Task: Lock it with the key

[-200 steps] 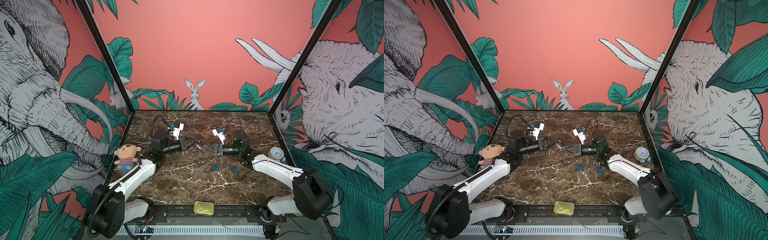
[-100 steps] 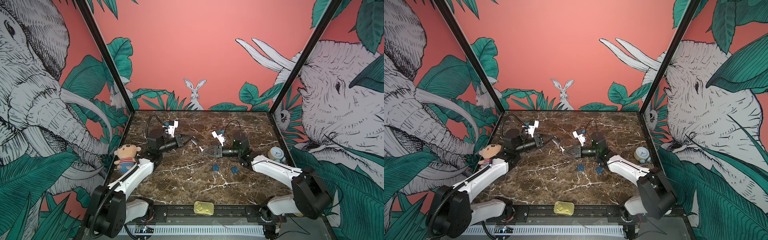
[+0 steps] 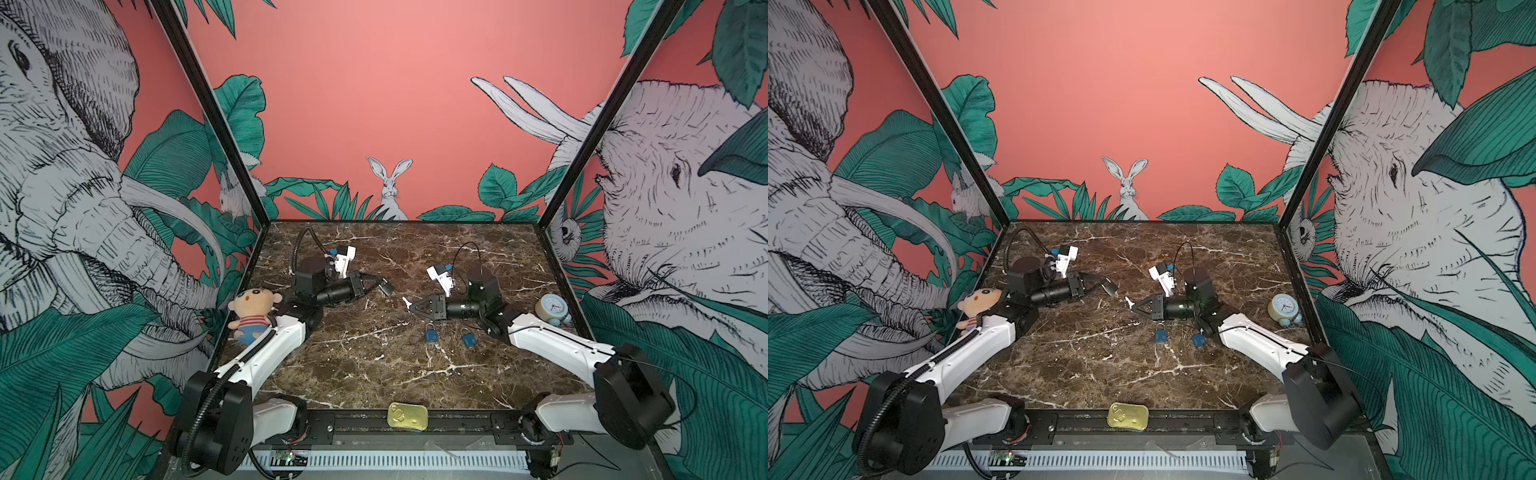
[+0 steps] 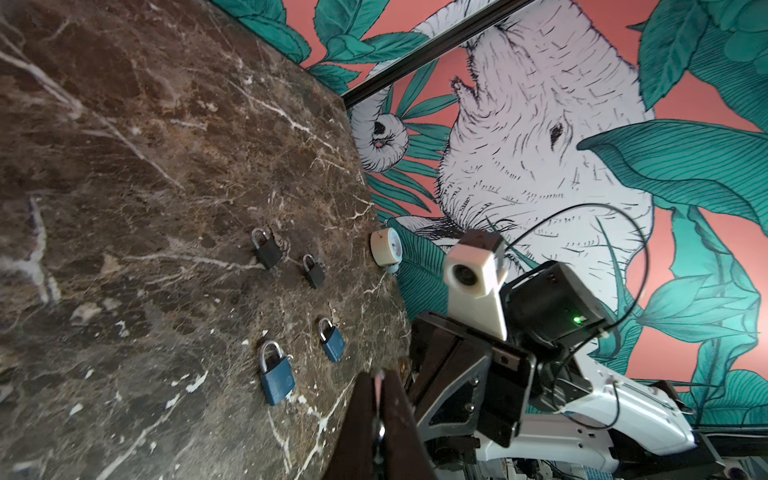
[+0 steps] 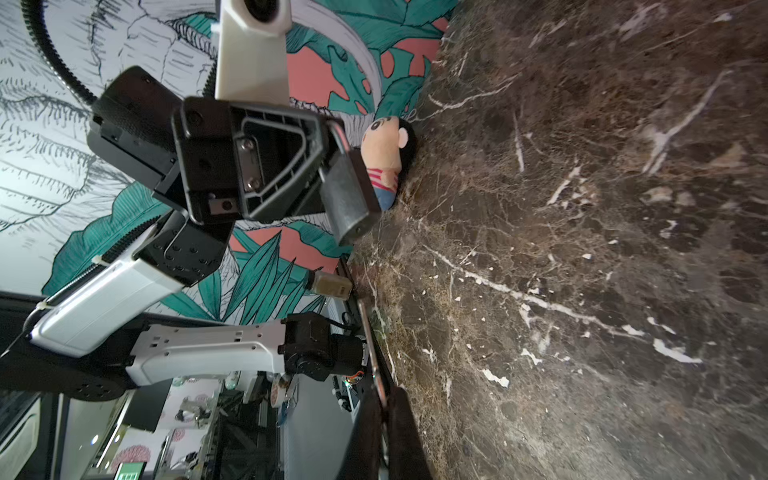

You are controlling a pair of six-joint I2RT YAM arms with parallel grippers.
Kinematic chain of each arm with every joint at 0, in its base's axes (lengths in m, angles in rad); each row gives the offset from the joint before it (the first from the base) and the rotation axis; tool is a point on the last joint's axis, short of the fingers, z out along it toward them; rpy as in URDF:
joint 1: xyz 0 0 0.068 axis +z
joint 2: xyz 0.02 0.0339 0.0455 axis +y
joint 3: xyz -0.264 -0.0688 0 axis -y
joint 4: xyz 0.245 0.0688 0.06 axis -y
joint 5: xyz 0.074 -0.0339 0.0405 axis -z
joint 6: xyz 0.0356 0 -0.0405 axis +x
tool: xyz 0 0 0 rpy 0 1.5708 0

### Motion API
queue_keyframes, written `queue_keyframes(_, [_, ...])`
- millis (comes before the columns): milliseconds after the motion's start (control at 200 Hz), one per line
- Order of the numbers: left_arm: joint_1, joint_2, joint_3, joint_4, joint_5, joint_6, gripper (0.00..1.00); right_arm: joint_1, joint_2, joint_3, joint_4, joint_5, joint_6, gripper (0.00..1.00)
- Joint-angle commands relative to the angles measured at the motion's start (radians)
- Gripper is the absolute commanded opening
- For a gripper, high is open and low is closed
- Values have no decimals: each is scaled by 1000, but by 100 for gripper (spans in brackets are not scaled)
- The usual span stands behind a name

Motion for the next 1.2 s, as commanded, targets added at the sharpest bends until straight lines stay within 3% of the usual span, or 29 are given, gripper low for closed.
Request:
queue_keyframes(0, [-8,22,16,-116,23,90,0,-16,-47,30,-121,106,-99,0])
queue_keyframes(240, [-131,155,84,-310,-62,258,0,-33,-52,21,-204,211,-124,0])
queue_keyframes(410, [-182,287,128,-342,-81,290,0,-33,-47,6,-258,298,-155,0])
queue_keyframes(905, [-194,514,242,-424,-162,357,0,-30,33,-25,-211,312,-154,0])
queue_keyframes(1195, [-194,570,253,-432,-220,351,0,2,79,-26,-205,352,-152,0])
